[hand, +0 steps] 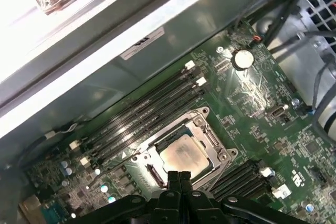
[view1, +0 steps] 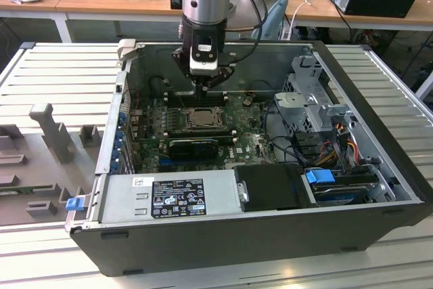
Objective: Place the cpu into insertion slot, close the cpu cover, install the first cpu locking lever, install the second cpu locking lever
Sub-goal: 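Install the first cpu locking lever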
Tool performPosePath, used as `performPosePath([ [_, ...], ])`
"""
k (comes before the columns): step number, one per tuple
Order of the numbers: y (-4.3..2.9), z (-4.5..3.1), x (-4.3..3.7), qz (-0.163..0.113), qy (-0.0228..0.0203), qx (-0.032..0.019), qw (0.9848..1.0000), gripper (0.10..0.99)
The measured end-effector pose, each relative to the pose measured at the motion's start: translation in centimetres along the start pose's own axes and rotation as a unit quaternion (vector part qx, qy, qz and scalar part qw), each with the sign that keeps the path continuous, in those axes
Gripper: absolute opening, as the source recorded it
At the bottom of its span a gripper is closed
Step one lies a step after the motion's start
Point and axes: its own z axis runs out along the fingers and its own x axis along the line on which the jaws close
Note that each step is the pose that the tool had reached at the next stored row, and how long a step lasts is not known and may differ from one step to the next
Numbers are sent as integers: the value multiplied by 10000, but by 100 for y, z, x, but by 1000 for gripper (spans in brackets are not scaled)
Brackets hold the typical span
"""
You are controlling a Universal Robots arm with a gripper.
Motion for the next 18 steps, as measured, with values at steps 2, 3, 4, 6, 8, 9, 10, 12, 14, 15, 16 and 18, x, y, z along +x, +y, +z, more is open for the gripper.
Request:
performPosePath([
  [2,0,1,0,-247,7,6,9997,106],
  [3,0,1,0,-346,10,9,9994,106],
  [4,0,1,0,-440,12,11,9990,106],
  [6,0,1,0,-736,20,19,9973,106],
  [8,0,2,0,-1005,27,26,9949,106],
  [9,0,2,0,-1115,30,29,9938,106],
  [10,0,2,0,-1177,32,31,9930,106],
  [12,0,2,0,-1350,37,35,9908,106],
  [14,0,2,0,-1495,41,39,9887,106],
  [15,0,2,0,-1589,44,42,9873,106],
  [16,0,2,0,-1695,46,45,9855,106],
  [18,0,2,0,-1843,51,49,9828,106],
])
